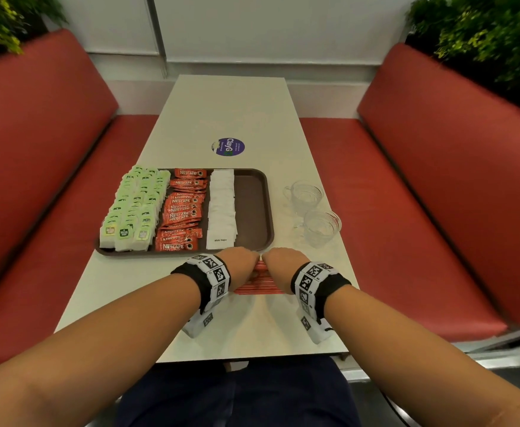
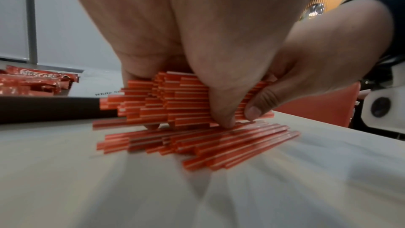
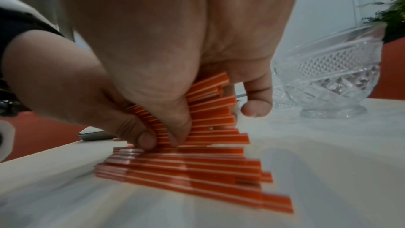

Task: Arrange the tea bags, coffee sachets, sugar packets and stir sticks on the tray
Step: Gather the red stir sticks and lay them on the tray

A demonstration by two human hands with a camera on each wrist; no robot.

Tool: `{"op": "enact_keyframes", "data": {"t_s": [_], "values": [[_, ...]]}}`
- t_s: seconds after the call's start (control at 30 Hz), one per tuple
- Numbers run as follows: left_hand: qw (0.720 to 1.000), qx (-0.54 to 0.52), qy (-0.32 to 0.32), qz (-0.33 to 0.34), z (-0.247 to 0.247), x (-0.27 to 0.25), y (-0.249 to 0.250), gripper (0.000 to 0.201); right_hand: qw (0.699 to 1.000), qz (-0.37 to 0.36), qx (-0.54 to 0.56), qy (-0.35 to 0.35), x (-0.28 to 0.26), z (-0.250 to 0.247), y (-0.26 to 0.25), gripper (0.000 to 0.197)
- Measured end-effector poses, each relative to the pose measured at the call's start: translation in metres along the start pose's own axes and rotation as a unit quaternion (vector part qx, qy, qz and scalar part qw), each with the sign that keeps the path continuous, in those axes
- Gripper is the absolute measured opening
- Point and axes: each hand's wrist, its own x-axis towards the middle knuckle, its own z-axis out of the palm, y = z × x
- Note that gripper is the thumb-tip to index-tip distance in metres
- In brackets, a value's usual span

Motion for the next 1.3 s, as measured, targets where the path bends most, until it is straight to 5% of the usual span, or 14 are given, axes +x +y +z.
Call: {"op": "enact_keyframes", "data": {"t_s": [0.23, 0.37, 0.53, 0.77, 1.03, 1.17, 1.3], "values": [[0.998, -0.008, 0.049, 0.024, -0.019, -0.008, -0.007, 0.029, 0.997, -0.039, 0.037, 0.053, -0.006, -0.021, 0.008, 0.018], [0.995, -0.015, 0.099, 0.026, -0.033, -0.016, -0.02, 0.029, 0.973, -0.035, 0.208, 0.098, -0.016, -0.04, 0.023, 0.023], [0.984, -0.013, 0.18, -0.008, -0.041, -0.019, -0.03, 0.012, 0.89, 0.004, 0.435, 0.14, -0.018, -0.055, 0.032, 0.046], [0.98, -0.015, 0.199, 0.02, -0.057, -0.018, -0.021, 0.025, 0.745, 0.04, 0.649, 0.148, -0.01, -0.064, 0.013, 0.028], [0.979, 0.016, 0.198, 0.043, -0.07, -0.026, -0.032, 0.03, 0.73, 0.036, 0.681, 0.049, -0.013, -0.073, 0.023, 0.031], [0.978, 0.029, 0.202, 0.032, -0.074, -0.029, -0.028, 0.029, 0.755, 0.053, 0.647, 0.092, -0.009, -0.074, 0.01, 0.034], [0.973, -0.057, 0.22, 0.044, -0.08, -0.034, -0.03, 0.038, 0.725, 0.034, 0.678, 0.116, -0.007, -0.075, 0.013, 0.037]]}}
